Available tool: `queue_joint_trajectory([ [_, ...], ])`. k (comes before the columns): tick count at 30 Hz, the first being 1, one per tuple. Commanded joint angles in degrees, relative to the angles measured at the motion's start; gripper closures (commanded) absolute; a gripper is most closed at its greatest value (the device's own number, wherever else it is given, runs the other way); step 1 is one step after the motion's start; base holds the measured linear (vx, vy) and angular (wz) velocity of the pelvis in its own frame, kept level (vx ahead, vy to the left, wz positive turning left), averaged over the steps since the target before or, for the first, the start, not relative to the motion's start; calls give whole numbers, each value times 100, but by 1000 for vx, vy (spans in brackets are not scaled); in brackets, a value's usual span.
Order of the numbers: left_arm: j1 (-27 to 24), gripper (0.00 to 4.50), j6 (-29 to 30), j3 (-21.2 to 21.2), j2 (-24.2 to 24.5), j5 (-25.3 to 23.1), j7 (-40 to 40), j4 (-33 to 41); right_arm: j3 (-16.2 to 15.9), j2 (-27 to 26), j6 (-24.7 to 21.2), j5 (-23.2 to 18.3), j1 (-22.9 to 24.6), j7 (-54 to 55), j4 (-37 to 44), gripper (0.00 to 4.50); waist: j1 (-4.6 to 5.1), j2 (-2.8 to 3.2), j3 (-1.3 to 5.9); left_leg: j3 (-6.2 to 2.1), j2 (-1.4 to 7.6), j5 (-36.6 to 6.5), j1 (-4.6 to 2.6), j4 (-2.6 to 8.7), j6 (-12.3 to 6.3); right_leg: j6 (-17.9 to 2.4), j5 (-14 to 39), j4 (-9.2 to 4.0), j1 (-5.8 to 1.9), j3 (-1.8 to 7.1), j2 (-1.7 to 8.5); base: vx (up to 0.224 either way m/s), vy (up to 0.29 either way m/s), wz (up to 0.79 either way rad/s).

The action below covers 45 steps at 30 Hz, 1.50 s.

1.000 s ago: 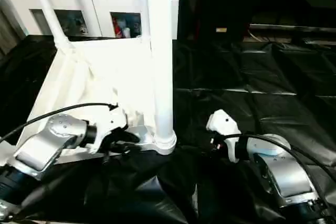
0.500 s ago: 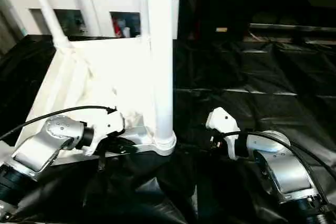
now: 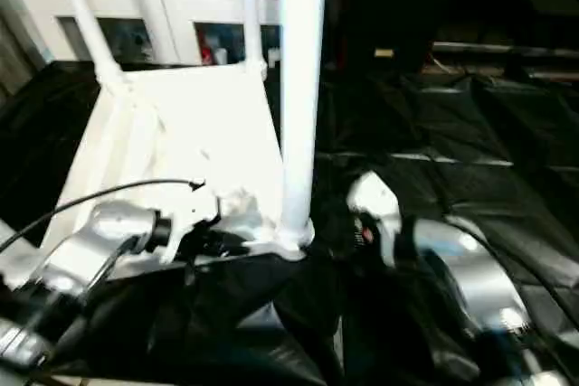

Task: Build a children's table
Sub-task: Rotate leg to tighten

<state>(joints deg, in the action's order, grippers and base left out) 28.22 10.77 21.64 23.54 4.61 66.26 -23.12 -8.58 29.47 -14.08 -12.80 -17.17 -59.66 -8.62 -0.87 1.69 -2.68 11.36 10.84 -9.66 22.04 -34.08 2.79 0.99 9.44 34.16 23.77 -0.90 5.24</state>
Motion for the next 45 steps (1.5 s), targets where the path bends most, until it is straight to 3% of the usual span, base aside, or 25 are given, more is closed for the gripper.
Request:
queue_joint_trajectory([
  [1,56,450,-234,49,-108,37,126,-237,-160,-93,243,277,-179,204,-258,3,-19,-151,333,-99,132,-2050,-123,396,-128,-856,2787,-523,-149,66,185,0,0,0],
  [4,89,450,-270,63,-121,-23,149,-308,-323,-185,387,512,-324,301,-473,3,-32,-170,325,-95,137,-2062,-128,400,-108,-783,2903,-540,-135,67,182,0,0,0],
  [6,129,450,-312,72,-143,-68,142,-386,-403,-268,385,501,-399,199,-566,3,-37,-150,325,-109,137,-2115,-126,412,-89,-736,3004,-541,-135,61,184,0,0,0],
  [7,152,450,-345,79,-148,-96,131,-433,-452,-303,396,502,-433,132,-609,3,-52,-214,318,-106,142,-2133,-132,407,-109,-703,3063,-547,-126,65,183,0,0,0],
  [10,187,450,-418,75,-158,-120,144,-525,-502,-341,466,521,-499,82,-737,3,-80,-197,319,-112,146,-2146,-134,419,-89,-675,3100,-552,-117,66,192,0,0,0],
  [28,230,450,-551,-33,-140,-201,227,-717,-481,-496,601,395,-620,-96,-1168,169,-84,-212,309,-110,149,-2209,-129,429,-96,-687,3143,-558,-107,66,195,0,0,0],
  [30,296,450,-412,-95,-206,-261,-33,-776,-367,-597,445,325,-583,76,-1221,175,-81,-213,308,-114,144,-2249,-136,426,-85,-671,3219,-567,-95,64,196,0,0,0],
  [31,392,450,-331,-188,-356,-300,-388,-907,-225,-744,434,379,-547,523,-1375,179,-73,-251,295,-110,141,-2249,-129,425,-80,-634,3335,-578,-91,62,198,0,0,0],
  [32,433,450,-296,-230,-431,-302,-532,-965,-168,-821,451,418,-540,745,-1472,181,-75,-235,288,-107,129,-2282,-144,414,-53,-597,3461,-604,-67,57,197,0,0,0],
  [36,757,450,6,-368,-859,-453,-1426,-1383,61,-1295,542,570,-539,1811,-1941,184,-13,-244,276,-160,100,-2582,-183,412,107,-386,4005,-694,-48,-42,200,0,0,0],
  [37,975,450,59,-451,-1105,-511,-1932,-1688,106,-1552,523,632,-597,2275,-2160,184,24,-193,260,-185,100,-2828,-213,431,126,-318,4096,-756,-44,-113,188,0,0,0],
  [38,1000,450,58,-460,-1133,-518,-1991,-1725,109,-1581,525,642,-607,2334,-2188,184,38,-182,261,-187,96,-2938,-259,422,135,-314,4098,-801,-32,-159,181,0,0,0],
  [39,1193,450,49,-521,-1342,-559,-2410,-2012,145,-1812,538,715,-697,2796,-2419,185,73,-145,239,-214,100,-3186,-285,434,125,-270,4119,-871,-64,-283,174,-58,40,-7],
  [40,1294,450,46,-540,-1453,-578,-2584,-2165,182,-1954,530,745,-764,3046,-2560,185,139,-71,190,-241,123,-3751,-422,447,157,-190,4037,-1054,-29,-527,99,-72,42,-1],
  [41,1340,450,23,-543,-1507,-592,-2667,-2236,180,-2020,527,769,-802,3151,-2630,185,158,11,176,-281,179,-4162,-494,534,205,-209,3718,-1036,-78,-668,40,-72,42,-1],
  [42,1410,450,-13,-547,-1589,-614,-2795,-2345,177,-2121,524,807,-860,3313,-2737,185,179,47,157,-315,288,-4520,-345,750,240,-277,3185,-829,-290,-732,5,-70,47,-1],
  [43,1592,450,-143,-561,-1833,-696,-3002,-2650,69,-2378,626,1019,-1046,3657,-3066,185,-316,164,132,132,356,-5336,361,1453,435,-497,1077,608,-781,-735,-126,-93,27,6],
  [44,1628,450,-177,-551,-1885,-713,-3014,-2712,22,-2426,680,1073,-1090,3684,-3134,185,-350,40,186,207,406,-5036,247,1481,375,-427,1342,766,-739,-546,-128,-93,27,6],
  [45,1674,450,-216,-512,-1945,-744,-3018,-2793,-11,-2493,778,1082,-1142,3623,-3195,185,-180,-475,413,76,181,-3182,-472,501,482,-18,3861,-86,-188,-60,360,-13,-82,8],
])
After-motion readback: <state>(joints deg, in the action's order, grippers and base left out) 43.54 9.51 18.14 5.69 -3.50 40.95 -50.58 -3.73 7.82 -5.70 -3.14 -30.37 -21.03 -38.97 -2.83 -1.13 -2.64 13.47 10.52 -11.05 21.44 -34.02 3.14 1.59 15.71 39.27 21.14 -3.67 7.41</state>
